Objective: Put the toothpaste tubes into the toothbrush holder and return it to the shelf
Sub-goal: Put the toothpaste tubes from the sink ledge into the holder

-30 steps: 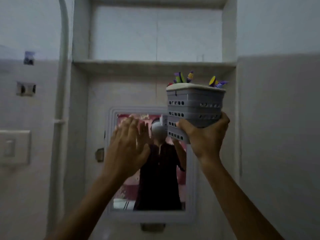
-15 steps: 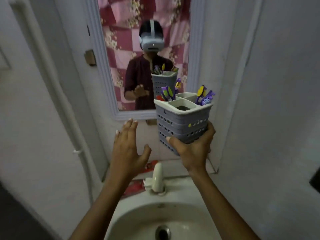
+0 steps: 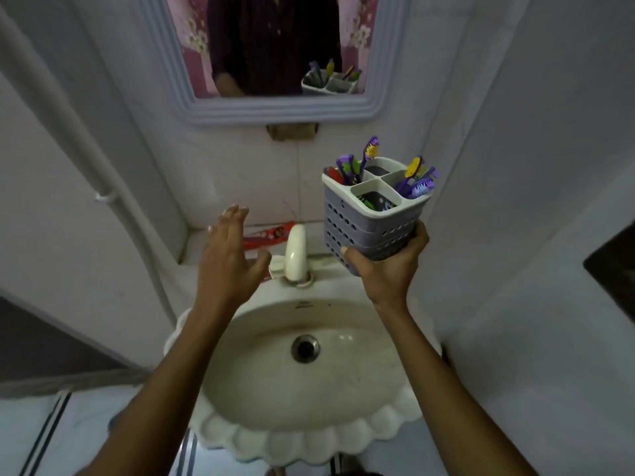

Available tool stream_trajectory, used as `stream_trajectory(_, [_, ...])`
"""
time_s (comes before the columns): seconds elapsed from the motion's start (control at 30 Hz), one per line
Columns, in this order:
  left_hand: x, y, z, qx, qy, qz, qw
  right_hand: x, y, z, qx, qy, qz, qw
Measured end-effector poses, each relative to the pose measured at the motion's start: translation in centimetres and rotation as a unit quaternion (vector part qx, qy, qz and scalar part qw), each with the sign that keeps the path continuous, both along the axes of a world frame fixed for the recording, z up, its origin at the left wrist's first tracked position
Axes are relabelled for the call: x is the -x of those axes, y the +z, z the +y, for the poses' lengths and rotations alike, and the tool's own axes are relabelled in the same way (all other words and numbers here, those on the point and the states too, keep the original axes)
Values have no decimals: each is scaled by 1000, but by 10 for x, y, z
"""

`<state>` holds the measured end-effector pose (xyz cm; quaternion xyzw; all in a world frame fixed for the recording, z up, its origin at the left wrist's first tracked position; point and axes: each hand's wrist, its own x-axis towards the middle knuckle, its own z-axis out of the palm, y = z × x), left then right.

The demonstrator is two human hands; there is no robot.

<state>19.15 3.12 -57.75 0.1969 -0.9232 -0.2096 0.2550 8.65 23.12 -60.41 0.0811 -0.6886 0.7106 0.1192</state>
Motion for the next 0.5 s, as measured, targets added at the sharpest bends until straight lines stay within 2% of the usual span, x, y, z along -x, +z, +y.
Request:
stream_trajectory(0.33, [9, -63, -15, -47, -4, -64, 997, 2, -86, -13, -37, -10, -97, 995])
stream_trajectory(0.5, [12, -77, -27, -57, 1, -82, 995, 7, -123, -21, -77, 2, -103, 992])
